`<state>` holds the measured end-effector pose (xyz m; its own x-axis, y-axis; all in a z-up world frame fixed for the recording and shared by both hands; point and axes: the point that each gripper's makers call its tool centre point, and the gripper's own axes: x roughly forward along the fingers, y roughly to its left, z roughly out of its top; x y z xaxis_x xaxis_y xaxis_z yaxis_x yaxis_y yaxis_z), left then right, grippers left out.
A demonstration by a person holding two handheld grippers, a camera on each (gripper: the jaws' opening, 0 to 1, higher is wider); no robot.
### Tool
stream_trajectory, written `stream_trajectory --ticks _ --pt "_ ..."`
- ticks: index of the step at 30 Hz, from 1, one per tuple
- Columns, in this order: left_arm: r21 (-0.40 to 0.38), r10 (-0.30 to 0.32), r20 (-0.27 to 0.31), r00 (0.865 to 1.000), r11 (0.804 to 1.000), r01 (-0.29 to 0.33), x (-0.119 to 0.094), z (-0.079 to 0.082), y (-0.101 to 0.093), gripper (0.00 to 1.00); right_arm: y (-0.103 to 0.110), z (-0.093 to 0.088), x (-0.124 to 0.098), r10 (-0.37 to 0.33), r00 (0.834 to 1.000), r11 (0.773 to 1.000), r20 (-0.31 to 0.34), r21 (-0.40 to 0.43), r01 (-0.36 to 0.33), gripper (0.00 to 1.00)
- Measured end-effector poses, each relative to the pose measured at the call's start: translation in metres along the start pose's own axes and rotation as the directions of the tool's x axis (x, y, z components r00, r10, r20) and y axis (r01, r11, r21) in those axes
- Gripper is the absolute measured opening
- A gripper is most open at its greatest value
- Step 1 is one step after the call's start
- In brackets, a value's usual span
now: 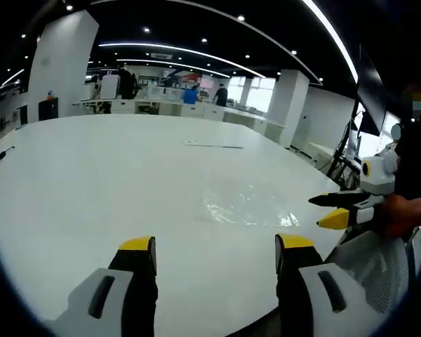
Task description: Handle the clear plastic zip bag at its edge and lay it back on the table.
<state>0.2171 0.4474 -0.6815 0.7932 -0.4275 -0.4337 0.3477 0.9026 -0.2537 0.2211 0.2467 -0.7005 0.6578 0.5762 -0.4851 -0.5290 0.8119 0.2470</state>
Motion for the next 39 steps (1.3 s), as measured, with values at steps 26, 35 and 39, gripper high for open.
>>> stream_trajectory --ticks 26,35,39 --pt "-0.012 0.010 -0.001 1.000 1.000 -0.010 -0.0002 0.0010 0.0024 0.66 0.0048 0.0006 -0.0034 0.007 1.000 1.000 -0.009 -0.005 -0.007 0.83" --pt "-0.010 0.006 -0.005 1.000 1.000 -0.006 -0.0002 0.0004 0.0012 0.65 0.0025 -0.0002 -0.0014 0.009 1.000 1.000 -0.011 -0.005 -0.009 0.83" --pt "-0.012 0.008 -0.005 1.000 1.000 -0.008 0.0007 -0.0011 0.0044 0.65 0.0008 -0.0019 -0.0005 0.008 1.000 1.000 -0.012 -0.003 -0.008 0.83"
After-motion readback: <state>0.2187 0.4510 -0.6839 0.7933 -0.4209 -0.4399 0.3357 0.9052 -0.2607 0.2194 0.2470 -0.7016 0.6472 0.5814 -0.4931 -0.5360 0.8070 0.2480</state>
